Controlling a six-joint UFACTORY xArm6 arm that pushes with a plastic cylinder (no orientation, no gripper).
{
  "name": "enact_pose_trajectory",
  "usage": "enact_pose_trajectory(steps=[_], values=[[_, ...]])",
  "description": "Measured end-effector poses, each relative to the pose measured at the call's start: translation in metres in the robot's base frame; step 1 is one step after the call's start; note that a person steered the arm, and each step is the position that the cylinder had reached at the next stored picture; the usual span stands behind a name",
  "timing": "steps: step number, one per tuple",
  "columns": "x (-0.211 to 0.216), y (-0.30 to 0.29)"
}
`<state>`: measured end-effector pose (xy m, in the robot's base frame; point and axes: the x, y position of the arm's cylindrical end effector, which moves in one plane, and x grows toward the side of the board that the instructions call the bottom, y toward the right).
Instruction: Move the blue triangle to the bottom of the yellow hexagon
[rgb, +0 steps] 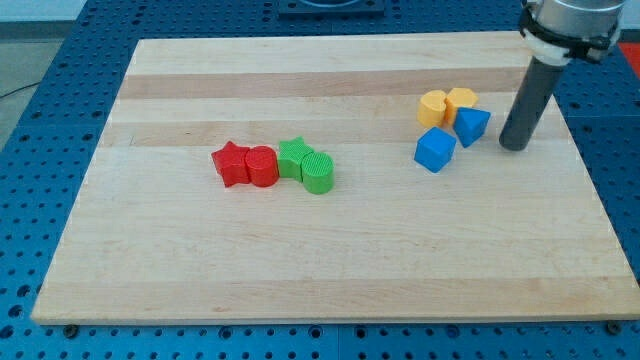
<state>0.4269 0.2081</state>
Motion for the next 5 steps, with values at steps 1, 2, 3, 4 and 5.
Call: enact_pose_trajectory(steps=[1, 2, 3, 4, 5], values=[[0.022, -0.056], [0.025, -0.096], [0.007, -0.107], [0.004, -0.107], [0.006, -0.081]])
